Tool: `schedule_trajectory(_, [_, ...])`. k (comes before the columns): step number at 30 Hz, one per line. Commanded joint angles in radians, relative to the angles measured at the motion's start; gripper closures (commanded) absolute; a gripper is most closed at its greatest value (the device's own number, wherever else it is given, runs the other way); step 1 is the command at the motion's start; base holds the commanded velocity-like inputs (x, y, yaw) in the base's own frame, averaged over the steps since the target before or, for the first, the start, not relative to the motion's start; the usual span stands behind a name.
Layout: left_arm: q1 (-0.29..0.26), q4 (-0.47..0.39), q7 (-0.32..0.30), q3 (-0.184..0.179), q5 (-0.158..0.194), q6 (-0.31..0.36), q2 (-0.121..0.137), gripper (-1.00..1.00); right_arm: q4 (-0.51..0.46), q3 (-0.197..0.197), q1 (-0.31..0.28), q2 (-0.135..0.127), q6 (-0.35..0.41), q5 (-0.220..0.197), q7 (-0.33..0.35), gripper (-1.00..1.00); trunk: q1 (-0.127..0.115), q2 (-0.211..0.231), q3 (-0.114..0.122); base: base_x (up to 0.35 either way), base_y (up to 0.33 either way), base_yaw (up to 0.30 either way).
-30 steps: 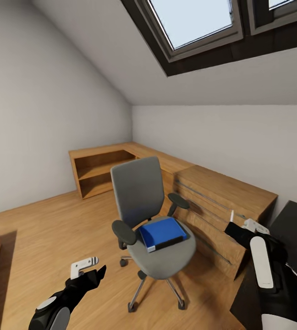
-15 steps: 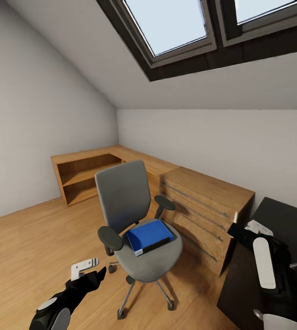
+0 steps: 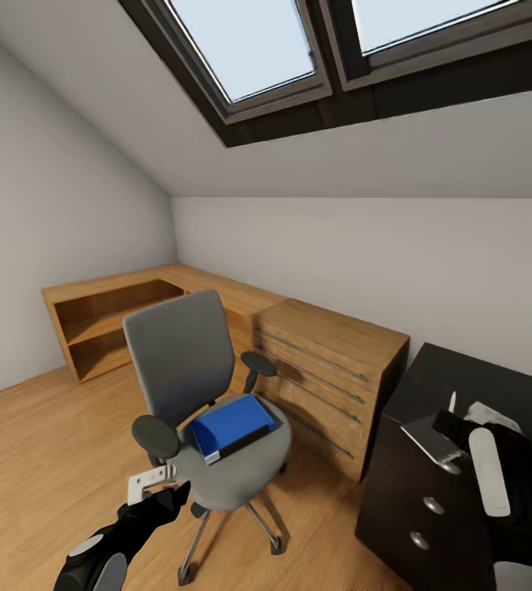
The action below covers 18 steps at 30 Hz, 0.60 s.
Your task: In the bedroom, organize the workspace by keeping the computer under the desk, ensuring the monitor is on the desk, placing the keyboard on the desk next to the monitor, placing the mouse on the desk next to the keyboard, moving the folder from the swivel chair onto the desk next to the mouse, stacking the notebook on top of the folder with the pen on top of the notebook, and positioning the swivel chair next to the desk.
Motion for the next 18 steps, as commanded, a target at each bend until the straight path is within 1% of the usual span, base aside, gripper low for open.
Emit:
schedule_trajectory(1, [-0.001,-0.001,0.01,-0.002,0.011,0.003,0.001,-1.0,0.046,0.0,-0.002,-0.044,-0.004,-0.015,-0.012,1.0,0.0,-0.001,-0.001,0.0,0.0,-0.257])
schedule_trajectory(2, [-0.001,-0.001,0.01,-0.002,0.011,0.003,0.001,-1.0,0.057,0.0,-0.003,-0.055,-0.004,-0.015,-0.012,1.0,0.0,-0.001,-0.001,0.0,0.0,-0.257])
schedule_trajectory(6, [-0.001,-0.001,0.01,-0.002,0.011,0.003,0.001,-1.0,0.148,0.0,-0.007,-0.136,-0.026,-0.017,-0.013,1.0,0.0,-0.001,-0.001,0.0,0.0,-0.257])
schedule_trajectory(7, [-0.001,-0.001,0.01,-0.002,0.011,0.003,0.001,-1.0,0.158,0.0,-0.007,-0.144,-0.033,-0.017,-0.013,1.0,0.0,-0.001,-0.001,0.0,0.0,-0.257])
schedule_trajectory(10, [-0.001,0.001,0.01,-0.002,0.011,0.003,0.001,-1.0,0.214,0.0,-0.008,-0.182,-0.075,-0.015,-0.013,1.0,0.0,-0.001,-0.001,0.0,0.0,-0.257])
schedule_trajectory(12, [-0.001,0.008,0.01,-0.007,0.011,0.003,0.001,-1.0,0.243,0.0,-0.008,-0.199,-0.093,-0.014,-0.013,1.0,0.0,-0.001,-0.001,0.0,0.0,-0.257])
schedule_trajectory(15, [-0.001,0.012,0.011,-0.021,0.01,0.003,0.001,-1.0,0.265,0.0,-0.008,-0.21,-0.102,-0.013,-0.013,1.0,0.0,-0.001,-0.001,0.0,0.0,-0.257])
schedule_trajectory(18, [-0.001,0.014,0.012,-0.05,0.01,0.002,0.001,-1.0,0.281,0.0,-0.008,-0.216,-0.115,-0.012,-0.012,1.0,0.0,-0.001,-0.001,0.0,0.0,-0.257])
